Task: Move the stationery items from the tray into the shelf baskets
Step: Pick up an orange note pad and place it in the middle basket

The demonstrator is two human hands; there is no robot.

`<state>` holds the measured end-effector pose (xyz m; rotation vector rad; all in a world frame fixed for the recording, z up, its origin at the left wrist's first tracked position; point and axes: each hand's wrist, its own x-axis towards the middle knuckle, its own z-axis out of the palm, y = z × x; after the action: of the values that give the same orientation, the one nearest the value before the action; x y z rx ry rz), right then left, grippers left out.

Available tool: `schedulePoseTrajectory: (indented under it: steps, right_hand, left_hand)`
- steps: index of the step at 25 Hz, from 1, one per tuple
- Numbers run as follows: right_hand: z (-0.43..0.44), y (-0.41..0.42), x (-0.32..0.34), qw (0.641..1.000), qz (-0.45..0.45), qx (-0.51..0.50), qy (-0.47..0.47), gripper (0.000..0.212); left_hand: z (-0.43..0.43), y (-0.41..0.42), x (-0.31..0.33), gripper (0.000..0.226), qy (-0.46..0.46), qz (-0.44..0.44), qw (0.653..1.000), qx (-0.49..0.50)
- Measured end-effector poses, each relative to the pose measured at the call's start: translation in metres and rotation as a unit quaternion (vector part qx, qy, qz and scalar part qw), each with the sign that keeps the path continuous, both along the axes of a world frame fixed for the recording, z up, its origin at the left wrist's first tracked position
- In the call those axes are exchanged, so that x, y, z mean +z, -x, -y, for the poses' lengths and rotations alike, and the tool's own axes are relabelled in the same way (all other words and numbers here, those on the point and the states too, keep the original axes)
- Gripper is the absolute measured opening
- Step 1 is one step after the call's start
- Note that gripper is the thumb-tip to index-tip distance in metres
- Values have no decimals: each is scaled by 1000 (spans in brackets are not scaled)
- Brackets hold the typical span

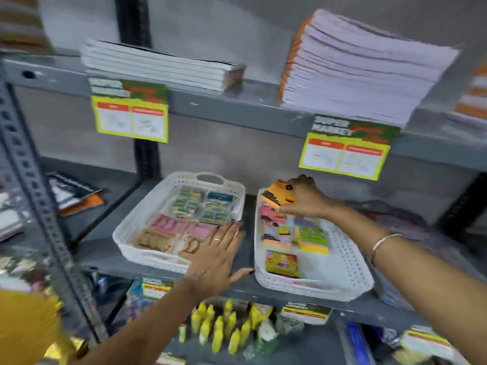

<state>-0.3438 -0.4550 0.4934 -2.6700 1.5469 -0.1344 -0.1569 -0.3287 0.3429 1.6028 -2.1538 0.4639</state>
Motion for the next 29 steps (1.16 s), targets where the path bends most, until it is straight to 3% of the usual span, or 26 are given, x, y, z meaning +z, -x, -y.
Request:
schedulePoseTrajectory:
  steps: [4, 8, 16, 25, 29]
  right_hand:
    - [5, 55, -38, 997, -13, -52, -63, 101]
    - [-2, 93, -68, 990, -19, -77, -118, 80]
    - [-4, 123, -107, 984, -58, -69, -153, 82]
    - [2, 118, -122, 981, -97, -42, -165, 86]
    - [3, 120, -128, 977, -120, -34, -170, 88]
  left_hand:
    - [23, 48, -4, 74, -20, 18, 998, -65]
    - [28, 77, -11, 72, -49, 22, 997, -63]
    - [0, 69, -48, 83, -47, -124, 991, -21]
    - [7, 42, -77, 89, -184, -5, 982, 42]
    - [9, 44, -81, 82, -175, 3, 984, 36]
